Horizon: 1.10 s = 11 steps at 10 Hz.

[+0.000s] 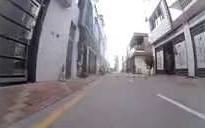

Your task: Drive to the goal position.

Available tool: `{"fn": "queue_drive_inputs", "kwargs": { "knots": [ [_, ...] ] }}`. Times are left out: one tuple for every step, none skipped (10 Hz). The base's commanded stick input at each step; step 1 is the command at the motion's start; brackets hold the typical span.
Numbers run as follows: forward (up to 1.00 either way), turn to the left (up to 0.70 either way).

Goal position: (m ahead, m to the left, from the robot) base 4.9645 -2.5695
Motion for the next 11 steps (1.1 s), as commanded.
{"fn": "queue_drive_inputs", "kwargs": {
  "knots": [
    [0.85, 0.0],
    [0.85, 0.0],
    [0.85, 0.0],
    [0.85, 0.0],
    [0.85, 0.0],
    [0.85, -0.03],
    [0.85, -0.26],
    [0.85, -0.34],
    [0.85, -0.34],
    [0.85, -0.34],
    [0.85, -0.34]
  ]
}}
